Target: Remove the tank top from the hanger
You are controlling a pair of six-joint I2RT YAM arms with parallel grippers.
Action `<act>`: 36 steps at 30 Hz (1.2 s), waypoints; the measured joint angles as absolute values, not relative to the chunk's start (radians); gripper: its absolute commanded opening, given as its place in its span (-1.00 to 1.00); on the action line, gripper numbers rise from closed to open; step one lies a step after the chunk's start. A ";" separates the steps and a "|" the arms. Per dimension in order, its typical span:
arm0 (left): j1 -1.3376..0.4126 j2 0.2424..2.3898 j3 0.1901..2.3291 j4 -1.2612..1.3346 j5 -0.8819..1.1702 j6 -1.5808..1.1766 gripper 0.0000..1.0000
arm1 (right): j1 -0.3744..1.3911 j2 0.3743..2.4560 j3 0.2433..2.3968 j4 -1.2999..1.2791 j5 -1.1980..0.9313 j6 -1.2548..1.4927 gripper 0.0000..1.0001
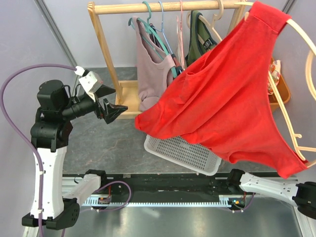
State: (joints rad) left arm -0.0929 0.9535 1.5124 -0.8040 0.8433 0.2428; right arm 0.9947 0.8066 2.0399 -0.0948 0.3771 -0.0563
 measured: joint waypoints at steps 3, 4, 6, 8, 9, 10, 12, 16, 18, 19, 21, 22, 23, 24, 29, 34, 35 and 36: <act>-0.105 0.944 1.517 -0.801 0.841 0.227 0.86 | 0.995 0.778 2.041 -0.099 0.376 -0.057 -1.00; -0.109 0.943 1.522 -0.801 0.840 0.223 0.86 | 0.995 0.770 2.041 -0.100 0.377 -0.057 -1.00; -0.114 0.942 1.531 -0.796 0.839 0.217 0.85 | 0.995 0.753 2.044 -0.102 0.377 -0.057 -1.00; -0.117 0.941 1.536 -0.795 0.838 0.212 0.84 | 0.995 0.738 2.045 -0.103 0.379 -0.057 -1.00; -0.120 0.941 1.540 -0.794 0.836 0.208 0.84 | 0.996 0.730 2.045 -0.105 0.381 -0.058 -1.00; -0.121 0.941 1.543 -0.793 0.836 0.205 0.82 | 0.998 0.723 2.045 -0.108 0.385 -0.058 -1.00; -0.129 0.941 1.549 -0.790 0.833 0.198 0.81 | 1.002 0.719 2.057 -0.126 0.398 -0.058 -1.00; -0.163 0.952 1.556 -0.780 0.829 0.170 0.79 | 1.030 0.728 2.068 -0.196 0.435 -0.055 -1.00; -0.184 0.958 1.556 -0.775 0.826 0.160 0.78 | 1.038 0.746 2.057 -0.238 0.451 -0.047 -1.00; -0.199 0.963 1.556 -0.775 0.819 0.158 0.78 | 1.040 0.764 2.041 -0.269 0.455 -0.041 -1.00; -0.221 0.969 1.555 -0.775 0.805 0.158 0.78 | 1.042 0.799 1.985 -0.305 0.464 -0.030 -1.00; -0.233 0.972 1.552 -0.775 0.794 0.159 0.78 | 1.042 0.824 1.947 -0.332 0.469 -0.020 -1.00; -0.242 0.976 1.548 -0.775 0.785 0.162 0.78 | 1.042 0.853 1.899 -0.352 0.474 -0.012 -1.00; -0.249 0.979 1.543 -0.776 0.776 0.165 0.79 | 1.042 0.883 1.848 -0.371 0.484 -0.002 -1.00; -0.262 0.980 1.513 -0.778 0.747 0.188 0.78 | 1.044 1.056 1.622 -0.516 0.522 0.046 -1.00; -0.274 0.981 1.491 -0.783 0.723 0.210 0.78 | 1.043 1.104 1.494 -0.663 0.528 0.098 -1.00; -0.276 0.981 1.489 -0.785 0.716 0.213 0.79 | 1.039 1.102 1.493 -0.676 0.532 0.104 -1.00; -0.279 0.980 1.487 -0.785 0.711 0.219 0.79 | 1.034 1.098 1.493 -0.679 0.533 0.110 -1.00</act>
State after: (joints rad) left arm -0.2790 0.9802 1.4872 -0.7845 0.7109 0.2192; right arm 1.0344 1.0977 1.4925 -0.6792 0.5335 0.1097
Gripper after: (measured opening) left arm 0.894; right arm 0.033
